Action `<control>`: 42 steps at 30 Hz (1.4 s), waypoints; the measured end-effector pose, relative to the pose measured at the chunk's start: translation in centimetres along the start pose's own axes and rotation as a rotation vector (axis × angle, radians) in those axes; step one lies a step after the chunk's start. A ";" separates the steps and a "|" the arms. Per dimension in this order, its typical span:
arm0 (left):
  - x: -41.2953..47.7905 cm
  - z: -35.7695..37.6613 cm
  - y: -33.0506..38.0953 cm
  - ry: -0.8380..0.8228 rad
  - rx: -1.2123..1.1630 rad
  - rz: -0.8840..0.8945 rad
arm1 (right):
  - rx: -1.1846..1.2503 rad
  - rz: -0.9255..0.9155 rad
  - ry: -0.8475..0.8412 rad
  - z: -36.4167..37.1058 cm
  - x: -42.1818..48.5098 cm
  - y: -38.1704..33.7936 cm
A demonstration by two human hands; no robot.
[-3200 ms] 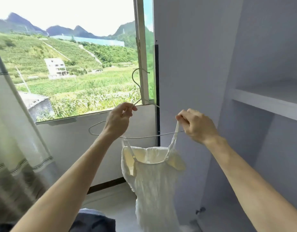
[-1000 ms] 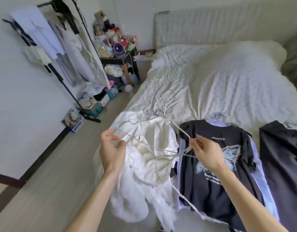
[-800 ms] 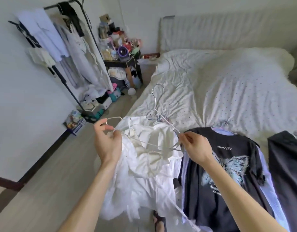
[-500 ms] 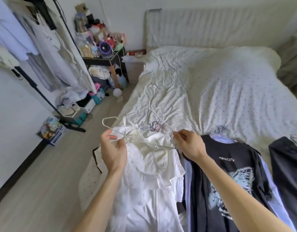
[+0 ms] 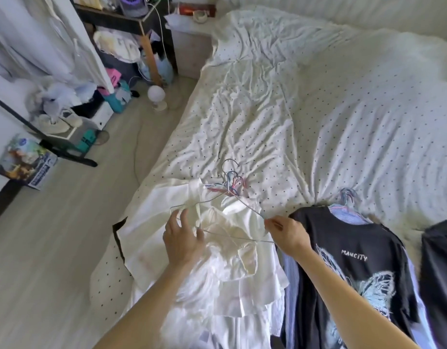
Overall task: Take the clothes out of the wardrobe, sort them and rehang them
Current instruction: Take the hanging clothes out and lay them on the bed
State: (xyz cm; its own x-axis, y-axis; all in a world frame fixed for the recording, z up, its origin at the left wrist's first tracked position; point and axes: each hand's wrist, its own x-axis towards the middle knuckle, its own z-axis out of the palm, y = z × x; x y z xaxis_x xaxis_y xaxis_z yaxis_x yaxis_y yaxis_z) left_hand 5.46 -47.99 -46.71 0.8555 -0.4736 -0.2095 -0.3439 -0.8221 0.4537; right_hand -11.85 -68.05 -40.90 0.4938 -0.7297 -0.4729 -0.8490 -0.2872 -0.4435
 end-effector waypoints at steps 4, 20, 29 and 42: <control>7.3 1.1 -0.2 -0.029 0.201 0.195 | 0.025 0.009 -0.036 0.6 3.8 -0.2; 22.7 12.1 -4.6 -0.155 0.314 0.289 | 0.094 0.184 0.060 16.2 17.4 3.2; 22.9 12.6 -4.7 -0.481 0.432 0.056 | 0.020 0.064 -0.098 15.0 15.1 6.4; 8.4 4.7 12.7 -0.493 0.436 0.457 | 0.183 0.106 0.262 -1.8 -6.0 10.5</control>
State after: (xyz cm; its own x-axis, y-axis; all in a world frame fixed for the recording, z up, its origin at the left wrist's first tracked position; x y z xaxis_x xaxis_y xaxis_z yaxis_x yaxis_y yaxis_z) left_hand 6.45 -63.92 -46.82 0.3589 -0.7947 -0.4895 -0.8266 -0.5142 0.2287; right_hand -24.09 -67.86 -41.37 0.3193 -0.8912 -0.3221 -0.8337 -0.1026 -0.5426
